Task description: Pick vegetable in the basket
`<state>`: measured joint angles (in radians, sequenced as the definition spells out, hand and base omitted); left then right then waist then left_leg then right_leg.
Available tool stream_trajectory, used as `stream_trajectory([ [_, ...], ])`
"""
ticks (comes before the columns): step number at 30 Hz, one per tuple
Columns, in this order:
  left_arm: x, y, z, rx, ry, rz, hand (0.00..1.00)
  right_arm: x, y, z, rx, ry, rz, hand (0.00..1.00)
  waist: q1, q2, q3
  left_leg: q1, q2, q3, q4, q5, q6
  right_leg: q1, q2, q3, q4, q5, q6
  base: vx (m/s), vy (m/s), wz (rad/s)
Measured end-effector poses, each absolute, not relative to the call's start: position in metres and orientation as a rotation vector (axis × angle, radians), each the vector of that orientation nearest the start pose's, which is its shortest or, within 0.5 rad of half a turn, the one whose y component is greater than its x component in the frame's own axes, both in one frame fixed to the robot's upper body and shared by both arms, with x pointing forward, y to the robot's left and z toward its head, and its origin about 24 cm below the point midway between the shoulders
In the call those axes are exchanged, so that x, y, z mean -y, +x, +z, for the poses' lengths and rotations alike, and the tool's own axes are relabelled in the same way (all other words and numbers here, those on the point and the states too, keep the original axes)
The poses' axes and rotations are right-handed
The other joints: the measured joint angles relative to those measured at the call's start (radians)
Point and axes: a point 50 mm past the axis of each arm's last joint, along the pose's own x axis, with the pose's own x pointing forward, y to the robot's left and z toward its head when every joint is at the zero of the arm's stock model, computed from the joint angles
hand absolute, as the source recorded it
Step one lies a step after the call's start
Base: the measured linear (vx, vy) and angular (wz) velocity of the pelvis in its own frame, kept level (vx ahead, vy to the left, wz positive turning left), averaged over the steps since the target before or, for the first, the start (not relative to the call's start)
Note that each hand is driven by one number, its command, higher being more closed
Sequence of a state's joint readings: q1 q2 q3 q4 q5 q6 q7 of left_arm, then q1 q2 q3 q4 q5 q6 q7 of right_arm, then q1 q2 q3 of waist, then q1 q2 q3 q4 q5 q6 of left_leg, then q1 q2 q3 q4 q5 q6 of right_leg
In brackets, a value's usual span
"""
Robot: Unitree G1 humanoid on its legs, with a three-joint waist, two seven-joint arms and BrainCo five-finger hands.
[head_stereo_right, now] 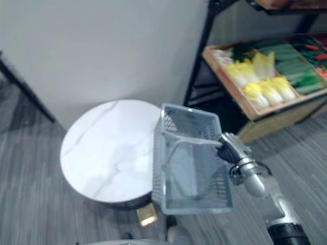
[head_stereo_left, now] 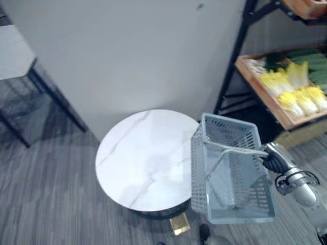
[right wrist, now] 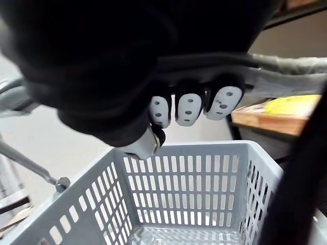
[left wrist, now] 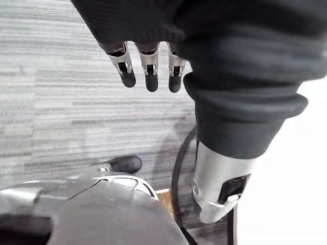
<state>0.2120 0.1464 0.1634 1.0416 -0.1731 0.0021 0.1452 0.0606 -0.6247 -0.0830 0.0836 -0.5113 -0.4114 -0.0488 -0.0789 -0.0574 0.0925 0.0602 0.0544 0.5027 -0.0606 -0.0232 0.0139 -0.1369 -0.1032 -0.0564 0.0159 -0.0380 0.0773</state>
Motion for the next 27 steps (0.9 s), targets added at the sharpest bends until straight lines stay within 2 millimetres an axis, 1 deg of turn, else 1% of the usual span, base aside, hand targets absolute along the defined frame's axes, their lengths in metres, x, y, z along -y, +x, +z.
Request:
stream_trajectory([
  [1,-0.233,0.035,-0.164,-1.222,-0.033,0.51,0.0,0.255,0.238,0.084,0.261,-1.111,0.116,1.0,0.013,0.008,0.005,-0.009,0.027,0.053,0.012,-0.004,0.005,-0.025,-0.01,-0.096,0.044,-0.029,-0.064,-0.09,0.034,-1.93],
  [2,-0.236,0.032,-0.163,-1.221,-0.046,0.543,0.0,0.245,0.243,0.084,0.296,-1.082,0.13,1.0,0.025,0.013,0.009,-0.012,0.073,0.134,0.057,-0.027,0.009,-0.081,-0.054,-0.258,0.229,-0.049,-0.103,-0.07,0.028,-2.03],
  [3,-0.237,0.028,-0.163,-1.23,-0.053,0.562,0.0,0.235,0.245,0.083,0.332,-1.061,0.151,1.0,0.027,0.009,0.007,-0.018,0.117,0.2,0.128,-0.069,0.005,-0.082,-0.11,-0.393,0.394,-0.067,-0.13,-0.03,0.0,-1.92],
  [4,-0.238,0.026,-0.163,-1.235,-0.048,0.567,0.0,0.231,0.245,0.082,0.347,-1.054,0.166,1.0,0.029,0.007,0.006,-0.022,0.136,0.231,0.172,-0.1,0.008,-0.072,-0.139,-0.434,0.447,-0.074,-0.141,-0.01,-0.047,-1.78],
  [5,-0.241,0.023,-0.162,-1.236,-0.044,0.587,0.0,0.223,0.246,0.083,0.377,-1.042,0.194,1.0,0.031,-0.021,-0.008,-0.023,0.163,0.292,0.263,-0.158,-0.001,-0.031,-0.189,-0.488,0.48,-0.026,-0.181,0.0,-0.079,-1.76],
  [6,-0.248,0.026,-0.16,-1.223,-0.038,0.609,0.0,0.219,0.249,0.085,0.399,-1.033,0.198,1.0,0.048,-0.045,-0.008,-0.029,0.184,0.33,0.335,-0.2,-0.029,-0.021,-0.16,-0.487,0.415,-0.021,-0.149,-0.12,-0.121,-2.49],
  [7,-0.245,0.025,-0.162,-1.242,-0.055,0.61,0.0,0.212,0.252,0.084,0.403,-1.017,0.204,1.0,0.076,-0.001,-0.022,-0.037,0.227,0.375,0.314,-0.19,-0.019,0.019,-0.05,-0.437,0.207,0.027,-0.155,-0.13,-0.124,-2.12],
  [8,-0.243,0.027,-0.163,-1.24,-0.069,0.613,0.0,0.21,0.252,0.084,0.407,-1.013,0.212,1.0,0.075,0.001,-0.023,-0.034,0.234,0.413,0.303,-0.181,-0.024,0.023,-0.046,-0.452,0.235,0.003,-0.166,-0.15,-0.113,-1.94],
  [9,-0.243,0.031,-0.163,-1.229,-0.071,0.615,0.0,0.209,0.252,0.083,0.404,-1.014,0.22,1.0,0.057,-0.013,-0.025,-0.021,0.228,0.466,0.304,-0.171,-0.028,0.058,-0.064,-0.508,0.256,-0.049,-0.121,-0.01,-0.082,-1.09],
  [10,-0.244,0.033,-0.162,-1.222,-0.067,0.617,0.0,0.209,0.252,0.082,0.401,-1.012,0.219,1.0,0.057,-0.02,-0.023,-0.02,0.227,0.488,0.314,-0.169,-0.032,0.079,-0.069,-0.514,0.213,-0.06,-0.092,0.0,-0.11,-1.17],
  [11,-0.246,0.037,-0.162,-1.221,-0.061,0.621,0.0,0.207,0.253,0.082,0.401,-1.012,0.224,1.0,0.059,-0.034,-0.021,-0.02,0.229,0.521,0.333,-0.169,-0.034,0.096,-0.055,-0.51,0.136,-0.051,-0.055,-0.04,-0.16,-0.97],
  [12,-0.243,0.039,-0.163,-1.221,-0.065,0.62,0.0,0.208,0.252,0.078,0.38,-1.021,0.233,1.0,0.05,-0.019,-0.015,-0.017,0.251,0.535,0.35,-0.166,-0.036,0.117,-0.019,-0.494,0.058,0.003,-0.046,-0.1,-0.177,-1.12],
  [13,-0.24,0.039,-0.163,-1.219,-0.068,0.619,0.0,0.208,0.252,0.07,0.341,-1.036,0.244,1.0,0.052,-0.008,-0.013,0.005,0.27,0.539,0.365,-0.166,-0.036,0.152,0.016,-0.46,-0.008,0.036,-0.052,-0.13,-0.129,-0.75],
  [14,-0.24,0.039,-0.163,-1.219,-0.067,0.619,0.0,0.209,0.251,0.069,0.331,-1.037,0.242,1.0,0.052,-0.006,-0.013,0.009,0.274,0.538,0.37,-0.166,-0.036,0.158,0.021,-0.456,-0.016,0.039,-0.053,-0.13,-0.077,-0.58],
  [16,-0.238,0.039,-0.164,-1.227,-0.056,0.608,0.0,0.212,0.25,0.065,0.296,-1.037,0.23,1.0,0.051,0.009,-0.009,0.024,0.314,0.526,0.424,-0.166,-0.036,0.178,0.048,-0.431,-0.033,0.041,-0.061,-0.12,-0.046,-0.33],
  [17,-0.238,0.039,-0.164,-1.229,-0.054,0.606,0.0,0.212,0.25,0.065,0.297,-1.037,0.23,1.0,0.051,0.012,-0.007,0.021,0.327,0.521,0.45,-0.166,-0.036,0.178,0.055,-0.424,-0.033,0.039,-0.064,-0.13,-0.036,-0.34],
  [18,-0.238,0.039,-0.164,-1.229,-0.055,0.606,0.0,0.211,0.25,0.067,0.303,-1.034,0.232,1.0,0.051,0.017,-0.001,0.003,0.356,0.47,0.508,-0.161,-0.028,0.178,0.066,-0.405,-0.034,0.033,-0.074,-0.14,-0.056,-0.43],
  [19,-0.236,0.04,-0.164,-1.226,-0.06,0.605,0.0,0.21,0.25,0.07,0.313,-1.027,0.233,1.0,0.051,0.023,0.006,-0.02,0.371,0.382,0.557,-0.147,-0.01,0.179,0.073,-0.38,-0.035,0.032,-0.077,-0.11,-0.051,-0.48],
  [20,-0.236,0.04,-0.165,-1.227,-0.062,0.604,0.0,0.209,0.25,0.072,0.318,-1.022,0.238,1.0,0.054,0.025,0.009,-0.03,0.371,0.333,0.576,-0.138,0.0,0.18,0.073,-0.368,-0.036,0.032,-0.077,-0.1,-0.049,-0.59],
  [21,-0.233,0.038,-0.165,-1.233,-0.068,0.603,0.0,0.206,0.249,0.075,0.331,-1.012,0.252,1.0,0.055,0.023,0.016,-0.062,0.354,0.224,0.604,-0.129,-0.002,0.182,0.07,-0.33,-0.037,0.029,-0.08,-0.05,0.002,-0.79],
  [22,-0.228,0.035,-0.167,-1.244,-0.08,0.6,0.0,0.202,0.25,0.079,0.352,-1.0,0.261,1.0,0.059,0.026,0.02,-0.078,0.295,0.089,0.585,-0.157,-0.023,0.174,0.061,-0.285,-0.035,0.028,-0.083,-0.05,0.021,-0.89],
  [24,-0.224,0.029,-0.168,-1.26,-0.094,0.609,0.0,0.197,0.25,0.083,0.38,-0.985,0.268,1.0,0.063,0.033,0.021,-0.078,0.2,-0.056,0.507,-0.19,-0.045,0.155,0.051,-0.222,-0.024,0.031,-0.082,-0.03,0.075,-1.04],
  [25,-0.222,0.021,-0.169,-1.276,-0.114,0.63,0.0,0.193,0.25,0.083,0.395,-0.967,0.274,1.0,0.069,0.039,0.019,-0.073,0.123,-0.166,0.417,-0.201,-0.057,0.136,0.05,-0.166,-0.022,0.038,-0.081,-0.04,0.113,-1.41],
  [26,-0.219,0.016,-0.169,-1.289,-0.126,0.646,0.0,0.19,0.25,0.083,0.401,-0.947,0.277,1.0,0.074,0.05,0.022,-0.072,0.06,-0.278,0.301,-0.199,-0.062,0.11,0.052,-0.114,-0.008,0.043,-0.078,-0.04,0.134,-1.62],
  [27,-0.217,0.013,-0.17,-1.296,-0.142,0.66,0.0,0.185,0.25,0.081,0.404,-0.934,0.287,1.0,0.082,0.059,0.029,-0.076,0.022,-0.388,0.201,-0.179,-0.068,0.082,0.056,-0.06,0.006,0.047,-0.073,-0.04,0.131,-1.36],
])
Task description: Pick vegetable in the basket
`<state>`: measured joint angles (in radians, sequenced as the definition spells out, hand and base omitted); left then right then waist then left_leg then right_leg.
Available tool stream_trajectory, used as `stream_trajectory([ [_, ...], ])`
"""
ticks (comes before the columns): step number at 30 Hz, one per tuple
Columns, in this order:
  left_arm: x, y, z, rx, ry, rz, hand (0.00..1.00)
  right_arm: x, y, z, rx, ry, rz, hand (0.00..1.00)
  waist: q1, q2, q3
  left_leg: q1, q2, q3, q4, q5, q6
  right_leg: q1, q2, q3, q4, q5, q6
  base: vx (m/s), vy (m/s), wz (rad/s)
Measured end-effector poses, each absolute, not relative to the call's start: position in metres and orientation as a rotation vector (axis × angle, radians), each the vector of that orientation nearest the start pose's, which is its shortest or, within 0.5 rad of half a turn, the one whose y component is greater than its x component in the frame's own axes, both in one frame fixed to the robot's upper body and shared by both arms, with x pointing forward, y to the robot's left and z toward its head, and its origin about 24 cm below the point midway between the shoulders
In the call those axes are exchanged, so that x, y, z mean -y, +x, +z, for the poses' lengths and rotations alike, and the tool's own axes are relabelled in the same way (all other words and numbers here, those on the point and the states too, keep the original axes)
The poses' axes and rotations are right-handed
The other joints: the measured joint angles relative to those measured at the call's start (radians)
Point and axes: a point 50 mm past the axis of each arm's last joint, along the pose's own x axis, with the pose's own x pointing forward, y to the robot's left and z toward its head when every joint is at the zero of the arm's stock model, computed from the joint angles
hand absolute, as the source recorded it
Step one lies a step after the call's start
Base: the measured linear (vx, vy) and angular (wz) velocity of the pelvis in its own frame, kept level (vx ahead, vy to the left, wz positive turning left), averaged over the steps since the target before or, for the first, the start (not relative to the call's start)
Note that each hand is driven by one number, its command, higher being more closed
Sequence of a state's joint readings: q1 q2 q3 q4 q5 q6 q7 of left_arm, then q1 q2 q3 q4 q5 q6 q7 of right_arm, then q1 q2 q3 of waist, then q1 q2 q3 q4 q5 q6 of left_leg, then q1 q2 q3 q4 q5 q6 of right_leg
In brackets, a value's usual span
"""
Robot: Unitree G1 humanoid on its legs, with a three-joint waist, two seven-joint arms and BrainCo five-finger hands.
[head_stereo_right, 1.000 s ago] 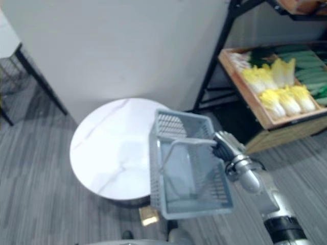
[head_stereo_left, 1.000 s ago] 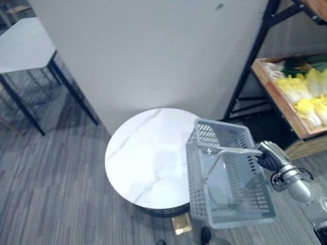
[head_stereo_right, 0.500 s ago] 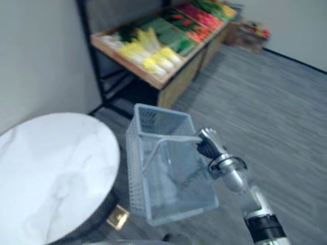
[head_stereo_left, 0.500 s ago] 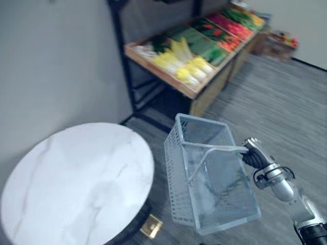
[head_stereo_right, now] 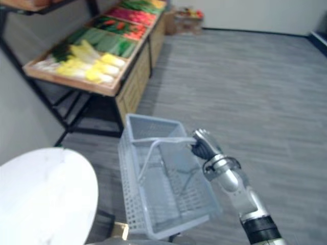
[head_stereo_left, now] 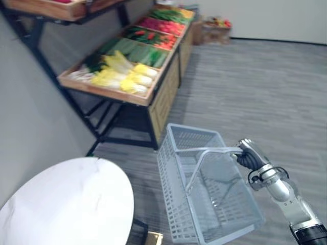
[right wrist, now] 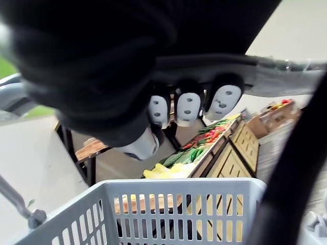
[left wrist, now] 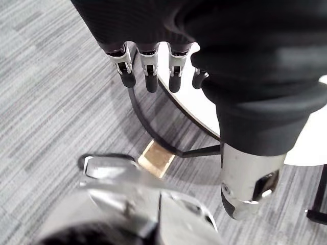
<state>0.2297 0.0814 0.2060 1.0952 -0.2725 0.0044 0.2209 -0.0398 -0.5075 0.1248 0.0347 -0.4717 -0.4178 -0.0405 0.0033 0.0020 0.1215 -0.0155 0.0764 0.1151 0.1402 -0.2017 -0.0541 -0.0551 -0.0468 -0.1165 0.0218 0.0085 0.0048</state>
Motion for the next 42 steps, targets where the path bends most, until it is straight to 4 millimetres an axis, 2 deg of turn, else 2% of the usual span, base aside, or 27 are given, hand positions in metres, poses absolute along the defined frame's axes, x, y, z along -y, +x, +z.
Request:
stream_trajectory([
  [2,-0.216,0.007,-0.17,-1.316,-0.154,0.675,0.0,0.175,0.248,0.073,0.394,-0.942,0.335,1.0,0.01,0.017,0.001,0.007,-0.032,-0.047,-0.018,0.043,-0.004,-0.025,0.01,0.073,0.004,0.008,0.013,0.02,0.139,-1.18],
  [3,-0.217,0.006,-0.17,-1.318,-0.153,0.682,0.0,0.167,0.246,0.068,0.392,-0.946,0.372,1.0,0.0,0.011,0.003,0.002,-0.04,-0.02,-0.007,0.024,-0.007,-0.024,0.005,0.086,-0.006,0.031,0.032,0.07,0.153,-0.84],
  [5,-0.218,0.009,-0.17,-1.309,-0.151,0.683,0.0,0.159,0.244,0.064,0.394,-0.959,0.408,1.0,0.008,0.012,0.003,0.004,-0.049,0.027,0.02,0.022,0.005,-0.023,-0.003,0.121,-0.036,0.061,0.06,0.11,0.174,-0.53],
  [10,-0.22,0.016,-0.168,-1.276,-0.134,0.65,0.0,0.163,0.246,0.063,0.365,-0.967,0.389,1.0,0.004,0.024,0.003,0.019,-0.086,0.007,0.035,0.024,0.008,-0.013,-0.032,0.127,-0.047,0.065,0.07,0.11,0.119,-0.22],
  [12,-0.219,0.019,-0.168,-1.267,-0.13,0.639,0.0,0.167,0.245,0.064,0.359,-0.968,0.372,1.0,0.004,0.021,0.004,0.02,-0.088,0.006,0.035,0.024,0.009,-0.034,-0.032,0.124,-0.005,0.043,0.068,0.06,0.025,-0.22],
  [14,-0.216,0.024,-0.168,-1.257,-0.114,0.608,0.0,0.177,0.244,0.064,0.339,-0.968,0.33,1.0,0.001,0.016,0.005,0.026,-0.099,0.0,0.035,0.01,0.045,-0.118,-0.038,0.121,0.169,-0.025,0.063,0.02,0.026,-0.22],
  [16,-0.22,0.027,-0.167,-1.243,-0.086,0.58,0.0,0.187,0.238,0.06,0.3,-0.969,0.294,1.0,-0.002,0.002,0.013,0.064,-0.097,-0.016,0.016,-0.022,0.095,-0.227,-0.054,0.054,0.431,-0.071,0.021,-0.02,-0.011,-0.21],
  [18,-0.228,0.029,-0.165,-1.228,-0.044,0.555,0.0,0.19,0.234,0.055,0.28,-0.963,0.278,1.0,-0.013,-0.034,0.032,0.092,-0.123,-0.014,0.014,-0.032,0.108,-0.266,-0.101,0.0,0.56,-0.085,-0.001,-0.08,-0.016,-0.05],
  [19,-0.229,0.029,-0.165,-1.229,-0.041,0.556,0.0,0.191,0.232,0.054,0.275,-0.963,0.277,1.0,-0.019,-0.038,0.033,0.098,-0.125,-0.014,0.015,-0.041,0.113,-0.266,-0.109,-0.004,0.567,-0.086,-0.002,-0.04,0.019,-0.1],
  [22,-0.228,0.031,-0.165,-1.226,-0.035,0.546,0.0,0.189,0.229,0.055,0.282,-0.953,0.279,1.0,-0.03,-0.03,0.038,0.114,-0.12,-0.014,0.015,-0.056,0.137,-0.256,-0.113,-0.041,0.532,-0.114,-0.011,0.02,0.03,-0.18],
  [23,-0.227,0.033,-0.165,-1.223,-0.026,0.526,0.0,0.189,0.228,0.054,0.282,-0.95,0.281,1.0,-0.03,-0.02,0.042,0.124,-0.103,-0.014,0.01,-0.058,0.137,-0.256,-0.094,-0.043,0.476,-0.12,-0.006,0.06,0.011,0.0],
  [25,-0.225,0.039,-0.165,-1.213,-0.018,0.498,0.0,0.187,0.228,0.054,0.287,-0.942,0.283,1.0,-0.03,-0.005,0.049,0.144,-0.071,-0.031,0.001,-0.068,0.13,-0.259,-0.058,-0.024,0.323,-0.088,0.032,0.12,-0.022,0.21],
  [26,-0.224,0.043,-0.165,-1.204,-0.012,0.483,0.0,0.187,0.227,0.053,0.287,-0.939,0.284,1.0,-0.033,-0.012,0.048,0.149,-0.063,-0.053,0.0,-0.076,0.12,-0.269,-0.054,0.007,0.186,-0.045,0.093,0.29,-0.138,0.47],
  [27,-0.229,0.045,-0.163,-1.194,0.002,0.483,0.0,0.187,0.227,0.054,0.292,-0.936,0.28,1.0,-0.031,-0.036,0.051,0.16,-0.075,-0.073,0.002,-0.088,0.107,-0.289,-0.073,0.023,0.114,-0.025,0.122,0.25,-0.13,0.54],
  [29,-0.234,0.04,-0.163,-1.205,0.016,0.494,0.0,0.188,0.228,0.054,0.291,-0.933,0.274,1.0,-0.03,-0.062,0.053,0.187,-0.085,-0.107,0.031,-0.128,0.077,-0.286,-0.107,0.048,0.077,-0.02,0.13,0.33,-0.23,0.66],
  [30,-0.235,0.036,-0.163,-1.212,0.03,0.492,0.0,0.189,0.228,0.055,0.288,-0.936,0.27,1.0,-0.031,-0.064,0.051,0.198,-0.083,-0.134,0.063,-0.175,0.069,-0.273,-0.113,0.057,0.086,-0.012,0.121,0.45,-0.327,0.88],
  [31,-0.23,0.035,-0.164,-1.221,0.039,0.471,0.0,0.196,0.229,0.057,0.281,-0.951,0.257,1.0,-0.03,-0.032,0.043,0.208,-0.042,-0.166,0.109,-0.235,0.057,-0.274,-0.085,0.049,0.156,0.058,0.1,0.33,-0.228,0.69],
  [32,-0.227,0.031,-0.165,-1.231,0.033,0.467,0.0,0.198,0.229,0.058,0.277,-0.96,0.256,1.0,-0.029,-0.001,0.032,0.215,-0.013,-0.178,0.112,-0.248,0.052,-0.278,-0.063,0.035,0.194,0.058,0.098,0.46,-0.262,0.69],
  [33,-0.223,0.02,-0.167,-1.26,0.022,0.477,0.0,0.2,0.23,0.059,0.272,-0.973,0.265,1.0,-0.023,0.039,0.0,0.212,0.016,-0.193,0.155,-0.245,0.043,-0.297,-0.04,0.002,0.265,0.042,0.076,0.62,-0.331,0.47],
  [34,-0.22,0.013,-0.168,-1.279,-0.007,0.517,0.0,0.201,0.233,0.061,0.27,-0.992,0.292,1.0,-0.008,0.064,-0.003,0.143,0.043,-0.192,0.339,-0.203,0.044,-0.289,-0.024,-0.02,0.32,-0.017,0.034,0.63,-0.33,0.33],
  [36,-0.221,0.003,-0.169,-1.315,-0.021,0.543,0.0,0.197,0.234,0.06,0.265,-0.992,0.32,1.0,0.0,0.073,-0.006,0.079,0.071,-0.178,0.51,-0.105,0.014,-0.246,-0.008,-0.037,0.334,-0.057,0.012,0.57,-0.269,0.13],
  [37,-0.222,-0.004,-0.169,-1.333,-0.03,0.562,0.0,0.194,0.233,0.058,0.255,-0.99,0.34,1.0,0.002,0.07,-0.003,0.037,0.097,-0.172,0.628,0.013,-0.005,-0.185,0.007,-0.051,0.316,-0.096,-0.002,0.51,-0.204,0.27],
  [38,-0.222,-0.005,-0.169,-1.336,-0.031,0.562,0.0,0.193,0.233,0.057,0.251,-0.989,0.348,1.0,0.004,0.057,0.005,0.013,0.111,-0.165,0.691,0.043,0.001,-0.152,0.013,-0.054,0.296,-0.109,-0.014,0.5,-0.171,0.35],
  [39,-0.219,-0.003,-0.169,-1.332,-0.041,0.56,0.0,0.191,0.234,0.056,0.241,-0.983,0.352,1.0,0.016,0.06,0.003,-0.044,0.128,-0.131,0.799,0.015,0.009,-0.087,0.017,-0.06,0.256,-0.124,-0.024,0.39,-0.105,0.21],
  [40,-0.216,-0.002,-0.169,-1.327,-0.048,0.557,0.0,0.192,0.234,0.056,0.239,-0.985,0.352,1.0,0.024,0.052,0.007,-0.071,0.126,-0.112,0.829,-0.002,0.014,-0.055,0.014,-0.061,0.235,-0.128,-0.026,0.45,-0.101,0.18],
  [41,-0.21,0.0,-0.17,-1.317,-0.065,0.55,0.0,0.192,0.234,0.056,0.238,-0.984,0.351,1.0,0.038,0.026,0.012,-0.139,0.111,-0.059,0.824,-0.035,0.022,0.012,-0.004,-0.075,0.182,-0.129,-0.025,0.34,-0.061,0.11],
  [42,-0.209,0.001,-0.17,-1.314,-0.07,0.548,0.0,0.191,0.235,0.056,0.24,-0.982,0.35,1.0,0.044,0.02,0.01,-0.163,0.103,-0.038,0.791,-0.045,0.024,0.029,-0.014,-0.081,0.172,-0.127,-0.021,0.39,-0.047,0.19],
])
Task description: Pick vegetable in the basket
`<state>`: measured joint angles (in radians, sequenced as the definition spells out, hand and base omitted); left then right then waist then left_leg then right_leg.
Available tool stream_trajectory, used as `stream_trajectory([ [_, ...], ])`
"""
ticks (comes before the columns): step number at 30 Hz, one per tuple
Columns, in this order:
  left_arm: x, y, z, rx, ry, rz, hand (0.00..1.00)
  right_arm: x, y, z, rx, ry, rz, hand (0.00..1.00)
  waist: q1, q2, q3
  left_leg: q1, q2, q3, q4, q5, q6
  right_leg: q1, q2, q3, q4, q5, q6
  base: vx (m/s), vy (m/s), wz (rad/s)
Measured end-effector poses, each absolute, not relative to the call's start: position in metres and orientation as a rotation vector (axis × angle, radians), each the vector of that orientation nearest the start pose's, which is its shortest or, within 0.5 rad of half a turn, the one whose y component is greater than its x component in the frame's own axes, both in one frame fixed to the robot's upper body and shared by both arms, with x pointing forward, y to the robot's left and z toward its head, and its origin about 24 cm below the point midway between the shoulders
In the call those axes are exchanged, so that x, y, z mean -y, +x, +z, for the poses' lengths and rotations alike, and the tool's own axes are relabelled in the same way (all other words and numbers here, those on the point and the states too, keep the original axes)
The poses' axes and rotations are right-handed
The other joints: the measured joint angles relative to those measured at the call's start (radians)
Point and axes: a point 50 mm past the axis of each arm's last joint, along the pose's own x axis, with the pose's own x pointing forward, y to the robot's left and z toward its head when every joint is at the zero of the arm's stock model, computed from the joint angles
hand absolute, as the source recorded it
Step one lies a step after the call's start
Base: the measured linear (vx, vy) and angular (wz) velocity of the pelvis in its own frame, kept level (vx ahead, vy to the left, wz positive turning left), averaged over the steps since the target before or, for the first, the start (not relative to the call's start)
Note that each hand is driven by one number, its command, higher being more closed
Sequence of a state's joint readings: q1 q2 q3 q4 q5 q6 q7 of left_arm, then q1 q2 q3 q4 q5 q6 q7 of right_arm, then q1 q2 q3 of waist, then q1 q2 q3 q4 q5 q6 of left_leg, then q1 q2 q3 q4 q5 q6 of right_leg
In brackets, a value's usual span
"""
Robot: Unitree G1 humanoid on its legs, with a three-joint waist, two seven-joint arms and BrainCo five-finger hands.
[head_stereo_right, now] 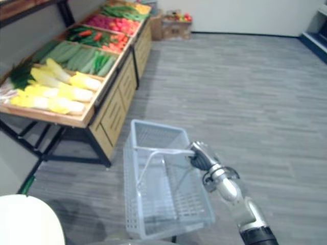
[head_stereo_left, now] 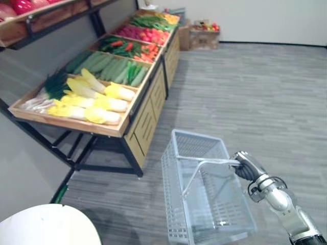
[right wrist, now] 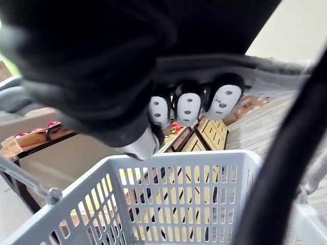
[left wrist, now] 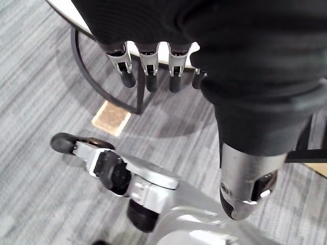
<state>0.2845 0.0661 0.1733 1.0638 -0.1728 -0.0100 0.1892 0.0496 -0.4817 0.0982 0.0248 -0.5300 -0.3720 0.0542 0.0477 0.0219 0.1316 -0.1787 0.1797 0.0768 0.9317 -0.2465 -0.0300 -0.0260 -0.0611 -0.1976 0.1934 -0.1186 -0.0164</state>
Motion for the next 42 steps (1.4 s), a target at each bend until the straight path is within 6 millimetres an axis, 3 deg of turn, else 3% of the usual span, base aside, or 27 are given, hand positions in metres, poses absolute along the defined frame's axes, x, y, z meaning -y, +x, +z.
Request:
stream_trajectory([
  [2,-0.21,0.006,-0.169,-1.291,-0.072,0.551,0.0,0.19,0.237,0.058,0.25,-0.98,0.345,1.0,0.005,-0.016,-0.001,-0.063,-0.039,0.068,-0.221,-0.012,0.007,0.054,-0.039,-0.023,-0.036,0.004,0.018,0.39,0.021,0.26],
  [4,-0.209,0.011,-0.168,-1.267,-0.075,0.545,0.0,0.193,0.238,0.058,0.242,-0.986,0.344,1.0,0.012,-0.017,-0.001,-0.072,-0.088,0.102,-0.503,0.046,-0.002,0.084,-0.076,-0.039,-0.048,-0.008,0.045,0.33,0.11,0.24],
  [6,-0.206,0.011,-0.168,-1.264,-0.077,0.529,0.0,0.199,0.237,0.056,0.22,-0.98,0.331,1.0,0.013,0.01,0.0,-0.079,-0.115,0.05,-0.825,0.201,-0.019,0.13,-0.089,-0.055,-0.059,-0.057,0.101,0.35,0.236,0.25],
  [8,-0.201,0.006,-0.169,-1.272,-0.09,0.528,0.0,0.197,0.236,0.05,0.202,-0.967,0.34,1.0,0.022,0.027,-0.007,-0.077,-0.12,0.051,-0.803,0.29,-0.022,0.162,-0.079,-0.036,-0.076,-0.091,0.108,0.36,0.22,0.12],
  [11,-0.208,0.008,-0.167,-1.239,-0.083,0.55,0.0,0.192,0.245,0.056,0.242,-0.97,0.338,1.0,0.043,0.009,0.029,-0.175,-0.113,0.076,-0.552,0.158,0.019,0.183,-0.067,0.064,-0.088,-0.104,0.092,0.35,0.182,-0.03],
  [14,-0.204,0.001,-0.168,-1.265,-0.104,0.558,0.0,0.185,0.249,0.052,0.246,-0.982,0.377,1.0,0.049,0.002,0.036,-0.134,-0.136,0.111,-0.498,0.082,0.059,0.191,-0.115,0.107,-0.017,-0.103,0.093,0.31,0.247,-0.25],
  [15,-0.207,-0.002,-0.168,-1.278,-0.1,0.559,0.0,0.183,0.246,0.048,0.246,-0.985,0.397,1.0,0.048,-0.015,0.03,-0.081,-0.169,0.133,-0.549,0.076,0.068,0.167,-0.146,0.128,0.082,-0.11,0.1,0.22,0.152,-0.25],
  [16,-0.215,-0.005,-0.167,-1.287,-0.078,0.569,0.0,0.178,0.243,0.045,0.252,-0.972,0.405,1.0,0.045,-0.043,0.033,-0.03,-0.205,0.155,-0.598,0.07,0.078,0.06,-0.191,0.154,0.389,-0.118,0.107,0.28,0.147,-0.1],
  [17,-0.221,-0.005,-0.166,-1.284,-0.059,0.574,0.0,0.175,0.242,0.043,0.249,-0.955,0.406,1.0,0.035,-0.068,0.032,-0.003,-0.229,0.161,-0.617,0.068,0.081,0.005,-0.214,0.157,0.572,-0.097,0.122,0.31,0.087,0.12],
  [18,-0.234,-0.006,-0.163,-1.289,-0.011,0.585,0.0,0.17,0.238,0.037,0.234,-0.931,0.414,1.0,0.023,-0.12,0.026,0.04,-0.275,0.161,-0.64,0.061,0.091,-0.045,-0.239,0.148,0.72,0.067,0.115,0.41,0.102,0.24],
  [19,-0.239,-0.004,-0.162,-1.294,0.009,0.578,0.0,0.169,0.236,0.034,0.222,-0.928,0.424,1.0,0.021,-0.128,0.009,0.091,-0.291,0.148,-0.684,0.059,0.102,-0.054,-0.249,0.154,0.756,0.176,0.094,0.47,0.099,0.15],
  [20,-0.233,0.001,-0.163,-1.285,0.001,0.557,0.0,0.17,0.235,0.034,0.226,-0.933,0.427,1.0,0.021,-0.111,0.004,0.132,-0.288,0.126,-0.726,0.066,0.12,-0.071,-0.239,0.146,0.787,0.198,0.06,0.39,0.1,0.07],
  [21,-0.23,0.008,-0.163,-1.264,-0.008,0.548,0.0,0.17,0.236,0.035,0.233,-0.935,0.425,1.0,0.023,-0.1,0.0,0.152,-0.279,0.102,-0.749,0.081,0.15,-0.1,-0.227,0.119,0.812,0.083,0.054,0.3,0.068,0.1],
  [23,-0.232,0.017,-0.162,-1.23,-0.015,0.553,0.0,0.168,0.236,0.036,0.246,-0.932,0.423,1.0,0.021,-0.09,0.001,0.191,-0.252,0.071,-0.773,0.089,0.153,-0.147,-0.197,0.036,0.766,-0.064,0.047,0.31,0.035,0.28],
  [25,-0.233,0.024,-0.161,-1.209,-0.012,0.551,0.0,0.17,0.237,0.038,0.248,-0.931,0.418,1.0,0.015,-0.075,0.008,0.224,-0.23,0.029,-0.787,0.092,0.154,-0.175,-0.152,-0.018,0.628,-0.111,0.051,0.38,-0.022,0.53],
  [28,-0.229,0.034,-0.161,-1.178,-0.024,0.534,0.0,0.176,0.237,0.041,0.253,-0.956,0.415,1.0,-0.013,-0.063,0.012,0.257,-0.213,-0.086,-0.786,0.089,0.14,-0.215,-0.078,0.065,0.359,-0.104,0.068,0.38,-0.1,0.97],
  [30,-0.227,0.038,-0.161,-1.163,-0.045,0.537,0.0,0.181,0.236,0.047,0.267,-0.968,0.392,1.0,-0.019,-0.056,0.013,0.272,-0.203,-0.161,-0.781,0.065,0.097,-0.237,-0.053,0.186,0.202,-0.07,0.105,0.36,-0.207,1.14],
  [31,-0.227,0.039,-0.161,-1.161,-0.048,0.538,0.0,0.183,0.237,0.053,0.294,-0.985,0.379,1.0,-0.016,-0.057,0.013,0.27,-0.194,-0.208,-0.762,0.043,0.062,-0.243,-0.045,0.259,0.099,-0.019,0.108,0.36,-0.236,1.0],
  [32,-0.227,0.039,-0.161,-1.161,-0.047,0.538,0.0,0.184,0.237,0.054,0.298,-0.99,0.38,1.0,-0.015,-0.056,0.013,0.27,-0.191,-0.219,-0.756,0.038,0.056,-0.243,-0.044,0.272,0.08,-0.007,0.11,0.35,-0.291,0.94],
  [34,-0.229,0.037,-0.161,-1.171,-0.048,0.543,0.0,0.183,0.237,0.063,0.346,-1.006,0.384,1.0,-0.016,-0.057,0.014,0.266,-0.168,-0.288,-0.695,-0.026,0.006,-0.225,-0.05,0.326,-0.038,0.074,0.126,0.36,-0.435,0.87],
  [35,-0.231,0.036,-0.161,-1.172,-0.047,0.547,0.0,0.181,0.236,0.065,0.36,-1.003,0.384,1.0,-0.016,-0.063,0.014,0.267,-0.163,-0.3,-0.676,-0.05,-0.006,-0.214,-0.058,0.322,-0.05,0.084,0.124,0.39,-0.546,0.8],
  [36,-0.238,0.034,-0.16,-1.171,-0.05,0.569,0.0,0.176,0.237,0.071,0.392,-0.994,0.383,1.0,-0.009,-0.072,0.017,0.271,-0.144,-0.317,-0.638,-0.102,-0.032,-0.214,-0.073,0.268,-0.016,0.16,0.155,0.24,-0.395,0.64],
  [37,-0.231,0.034,-0.163,-1.184,-0.084,0.573,0.0,0.175,0.241,0.074,0.405,-0.988,0.381,1.0,-0.006,-0.028,0.026,0.265,-0.094,-0.327,-0.601,-0.118,-0.051,-0.214,-0.032,0.223,0.043,0.126,0.124,0.33,-0.551,0.78],
  [38,-0.227,0.03,-0.164,-1.191,-0.131,0.603,0.0,0.172,0.243,0.076,0.405,-0.981,0.4,1.0,-0.008,-0.012,0.021,0.243,-0.057,-0.308,-0.562,-0.1,-0.063,-0.215,-0.011,0.183,0.078,0.083,0.097,0.2,-0.353,0.63],
  [39,-0.226,0.028,-0.165,-1.194,-0.151,0.624,0.0,0.17,0.245,0.077,0.401,-0.973,0.409,1.0,-0.008,-0.007,0.022,0.227,-0.042,-0.292,-0.534,-0.082,-0.056,-0.212,-0.003,0.164,0.09,0.068,0.082,0.29,-0.515,0.87],
  [41,-0.222,0.018,-0.168,-1.243,-0.185,0.653,0.0,0.167,0.246,0.072,0.349,-0.919,0.427,1.0,-0.016,-0.008,0.028,0.121,0.016,-0.161,-0.336,0.037,-0.03,-0.129,0.009,0.072,0.059,0.031,0.041,0.26,-0.482,1.1],
  [42,-0.219,0.014,-0.169,-1.264,-0.186,0.647,0.0,0.168,0.244,0.069,0.33,-0.895,0.417,1.0,-0.015,-0.016,0.032,0.09,0.048,-0.093,-0.278,0.042,-0.029,-0.085,0.008,0.041,0.03,0.027,0.031,0.18,-0.324,0.93],
])
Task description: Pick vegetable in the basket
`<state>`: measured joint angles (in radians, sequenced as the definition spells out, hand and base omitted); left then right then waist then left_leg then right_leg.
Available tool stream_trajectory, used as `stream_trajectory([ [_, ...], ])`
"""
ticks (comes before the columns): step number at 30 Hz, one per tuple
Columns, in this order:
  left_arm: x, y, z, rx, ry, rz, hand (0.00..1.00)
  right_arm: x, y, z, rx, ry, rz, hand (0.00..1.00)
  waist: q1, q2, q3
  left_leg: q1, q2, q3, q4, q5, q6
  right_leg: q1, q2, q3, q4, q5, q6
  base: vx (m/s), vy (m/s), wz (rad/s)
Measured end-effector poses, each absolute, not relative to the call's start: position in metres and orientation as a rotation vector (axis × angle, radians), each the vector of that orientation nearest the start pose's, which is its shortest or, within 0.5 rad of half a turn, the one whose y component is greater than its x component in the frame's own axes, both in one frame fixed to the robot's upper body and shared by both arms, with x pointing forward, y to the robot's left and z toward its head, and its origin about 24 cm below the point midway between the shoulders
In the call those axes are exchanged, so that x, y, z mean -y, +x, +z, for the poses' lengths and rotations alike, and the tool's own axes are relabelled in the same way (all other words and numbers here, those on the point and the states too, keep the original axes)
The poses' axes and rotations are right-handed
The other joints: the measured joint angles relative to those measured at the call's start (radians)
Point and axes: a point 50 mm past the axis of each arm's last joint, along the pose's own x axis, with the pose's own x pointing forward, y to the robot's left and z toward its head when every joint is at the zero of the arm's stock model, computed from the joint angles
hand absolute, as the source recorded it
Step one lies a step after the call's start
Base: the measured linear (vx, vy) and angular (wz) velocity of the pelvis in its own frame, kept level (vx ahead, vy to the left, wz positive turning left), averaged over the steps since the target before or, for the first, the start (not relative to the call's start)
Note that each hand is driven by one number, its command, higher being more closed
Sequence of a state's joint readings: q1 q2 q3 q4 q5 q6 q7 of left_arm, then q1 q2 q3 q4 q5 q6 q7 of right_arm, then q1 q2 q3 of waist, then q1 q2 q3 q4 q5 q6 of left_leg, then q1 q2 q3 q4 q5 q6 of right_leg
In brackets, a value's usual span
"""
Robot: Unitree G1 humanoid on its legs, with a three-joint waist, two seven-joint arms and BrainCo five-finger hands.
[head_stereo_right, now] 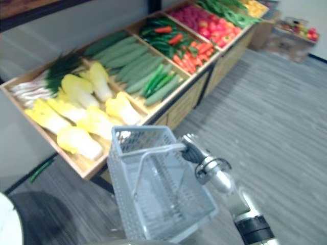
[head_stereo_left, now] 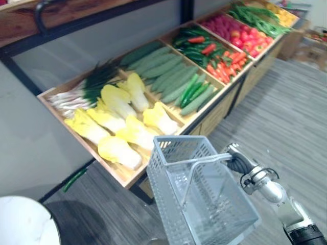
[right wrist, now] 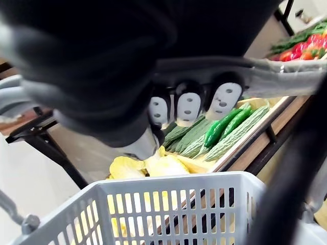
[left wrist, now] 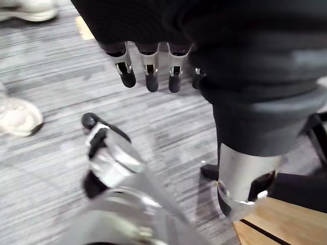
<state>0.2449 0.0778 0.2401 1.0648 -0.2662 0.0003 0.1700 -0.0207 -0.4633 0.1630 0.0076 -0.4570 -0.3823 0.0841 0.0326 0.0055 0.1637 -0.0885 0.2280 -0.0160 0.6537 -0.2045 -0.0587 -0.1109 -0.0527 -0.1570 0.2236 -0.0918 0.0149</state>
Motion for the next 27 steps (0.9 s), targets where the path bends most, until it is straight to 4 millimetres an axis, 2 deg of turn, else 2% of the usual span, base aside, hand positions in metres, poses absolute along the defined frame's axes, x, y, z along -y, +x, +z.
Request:
stream_trajectory([
  [2,-0.216,0.009,-0.169,-1.276,-0.194,0.655,0.0,0.172,0.244,0.068,0.311,-0.895,0.406,1.0,0.002,-0.005,0.0,-0.035,0.033,0.132,0.025,-0.004,0.009,0.061,-0.003,-0.057,-0.053,0.002,-0.018,0.17,-0.263,0.78],
  [3,-0.215,0.007,-0.169,-1.277,-0.201,0.665,0.0,0.176,0.242,0.065,0.295,-0.897,0.4,1.0,0.006,-0.009,0.0,-0.05,0.029,0.205,-0.014,-0.004,0.012,0.081,-0.006,-0.084,-0.078,0.004,-0.023,0.15,-0.228,0.68],
  [5,-0.212,0.002,-0.17,-1.294,-0.198,0.66,0.0,0.18,0.239,0.061,0.271,-0.895,0.395,1.0,0.002,-0.002,-0.004,-0.045,0.0,0.279,-0.138,0.0,0.004,0.089,-0.014,-0.121,-0.092,0.005,-0.024,0.09,-0.117,0.58],
  [6,-0.209,0.0,-0.17,-1.303,-0.199,0.651,0.0,0.183,0.236,0.057,0.252,-0.898,0.398,1.0,-0.003,0.006,-0.009,-0.026,-0.027,0.307,-0.254,0.034,-0.005,0.095,-0.018,-0.143,-0.1,0.006,-0.022,0.08,-0.05,0.55],
  [9,-0.208,0.004,-0.17,-1.28,-0.187,0.638,0.0,0.189,0.236,0.054,0.232,-0.899,0.375,1.0,-0.001,0.029,-0.025,0.03,-0.068,0.332,-0.464,0.127,-0.015,0.104,-0.02,-0.193,-0.128,0.015,-0.009,0.05,0.034,0.5],
  [12,-0.212,0.004,-0.169,-1.276,-0.153,0.626,0.0,0.191,0.23,0.045,0.201,-0.885,0.367,1.0,-0.001,0.012,-0.033,0.051,-0.096,0.308,-0.556,0.179,-0.008,0.142,-0.021,-0.245,-0.201,0.035,0.007,-0.04,0.037,0.55],
  [14,-0.212,0.003,-0.169,-1.277,-0.146,0.618,0.0,0.195,0.229,0.041,0.177,-0.885,0.36,1.0,-0.001,0.01,-0.036,0.064,-0.107,0.299,-0.594,0.199,-0.005,0.155,-0.019,-0.257,-0.226,0.042,0.016,-0.05,0.025,0.31],
  [18,-0.21,0.004,-0.169,-1.273,-0.142,0.592,0.0,0.209,0.223,0.025,0.075,-0.882,0.326,1.0,0.005,0.02,-0.045,0.076,-0.12,0.282,-0.64,0.211,0.003,0.151,-0.02,-0.259,-0.232,0.048,0.022,-0.04,0.048,0.08],
  [22,-0.212,0.004,-0.169,-1.273,-0.13,0.59,0.0,0.224,0.213,0.023,0.049,-0.858,0.209,1.0,-0.002,0.012,-0.049,0.077,-0.128,0.3,-0.663,0.208,-0.002,0.1,-0.033,-0.227,-0.174,0.039,0.022,0.01,0.04,-0.21],
  [26,-0.219,0.018,-0.167,-1.24,-0.088,0.564,0.0,0.229,0.208,0.023,0.074,-0.841,0.126,1.0,-0.016,-0.005,-0.046,0.092,-0.139,0.324,-0.668,0.21,0.006,0.057,-0.055,-0.192,-0.082,0.021,0.015,0.02,0.032,-0.19],
  [27,-0.221,0.019,-0.166,-1.236,-0.079,0.56,0.0,0.231,0.205,0.022,0.068,-0.841,0.112,1.0,-0.016,-0.017,-0.047,0.098,-0.141,0.339,-0.667,0.206,0.009,0.052,-0.056,-0.176,-0.078,0.021,0.016,0.0,0.034,-0.3],
])
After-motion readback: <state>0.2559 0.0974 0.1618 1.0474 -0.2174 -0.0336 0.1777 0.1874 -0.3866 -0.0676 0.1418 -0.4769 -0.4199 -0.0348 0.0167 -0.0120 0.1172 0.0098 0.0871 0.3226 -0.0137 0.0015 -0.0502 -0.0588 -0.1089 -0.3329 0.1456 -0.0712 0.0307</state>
